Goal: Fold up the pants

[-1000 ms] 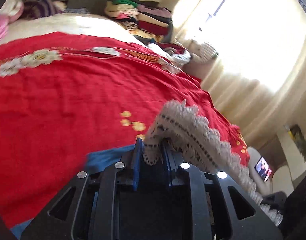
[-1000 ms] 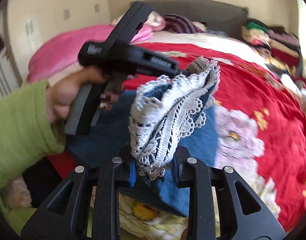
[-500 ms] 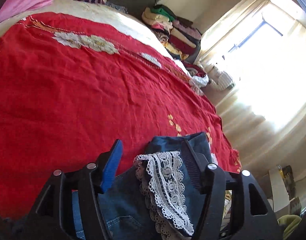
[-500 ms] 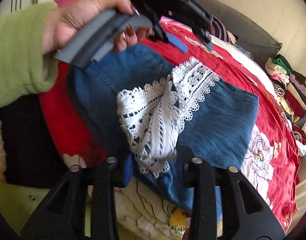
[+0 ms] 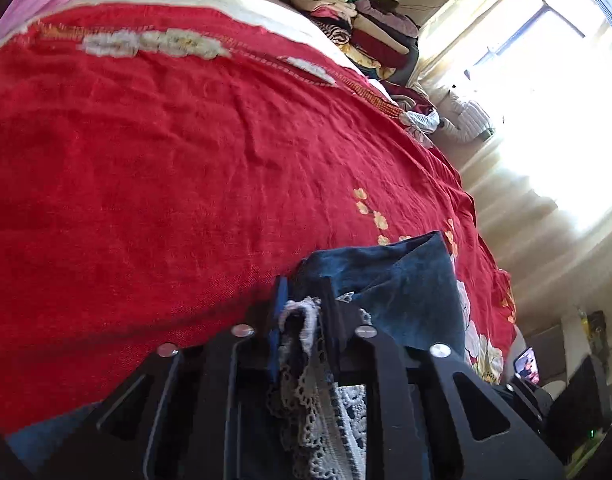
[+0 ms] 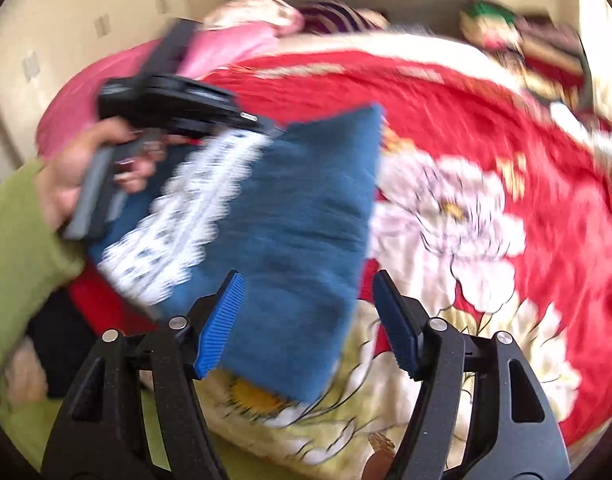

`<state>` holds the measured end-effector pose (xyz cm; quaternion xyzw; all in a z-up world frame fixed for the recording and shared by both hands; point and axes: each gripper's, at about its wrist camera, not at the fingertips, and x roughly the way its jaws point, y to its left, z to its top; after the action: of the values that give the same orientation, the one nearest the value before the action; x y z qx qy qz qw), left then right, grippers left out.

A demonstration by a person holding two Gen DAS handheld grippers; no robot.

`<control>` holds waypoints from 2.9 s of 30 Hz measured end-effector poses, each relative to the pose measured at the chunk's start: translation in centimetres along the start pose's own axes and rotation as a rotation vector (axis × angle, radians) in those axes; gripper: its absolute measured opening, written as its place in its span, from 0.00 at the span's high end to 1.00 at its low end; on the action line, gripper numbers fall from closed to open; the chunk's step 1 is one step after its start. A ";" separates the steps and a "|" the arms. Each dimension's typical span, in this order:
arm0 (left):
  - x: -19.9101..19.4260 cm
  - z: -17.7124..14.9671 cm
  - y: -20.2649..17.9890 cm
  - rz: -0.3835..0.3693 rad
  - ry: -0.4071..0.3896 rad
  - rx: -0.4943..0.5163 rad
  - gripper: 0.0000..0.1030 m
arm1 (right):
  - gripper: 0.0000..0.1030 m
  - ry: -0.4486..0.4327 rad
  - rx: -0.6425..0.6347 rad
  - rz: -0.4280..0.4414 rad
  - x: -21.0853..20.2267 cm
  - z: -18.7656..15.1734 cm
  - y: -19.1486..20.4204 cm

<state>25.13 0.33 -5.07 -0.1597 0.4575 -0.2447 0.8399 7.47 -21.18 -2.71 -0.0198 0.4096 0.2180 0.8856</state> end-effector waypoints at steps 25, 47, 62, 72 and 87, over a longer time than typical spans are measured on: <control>-2.3 -0.7 -0.2 0.058 -0.089 0.017 0.85 | 0.80 0.136 0.127 0.182 9.6 10.7 -6.2; -10.0 -5.2 -3.4 0.257 -0.196 0.108 0.23 | 0.32 -0.114 0.054 0.018 -1.2 6.2 -5.9; -11.3 -12.7 -5.4 0.254 -0.095 0.097 0.30 | 0.26 -0.037 -0.051 0.048 -2.2 -0.2 -2.0; -6.7 -16.1 -6.2 0.389 0.042 0.217 0.61 | 0.43 0.071 -0.102 0.021 2.0 -3.1 -0.6; -10.5 -15.4 -9.3 0.446 -0.042 0.257 0.30 | 0.29 -0.095 -0.026 0.033 -4.1 -0.5 -2.4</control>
<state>4.77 -2.16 -1.41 0.0483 0.4291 -0.1065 0.8957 5.72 -25.01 -0.40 -0.0139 0.3645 0.2387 0.9000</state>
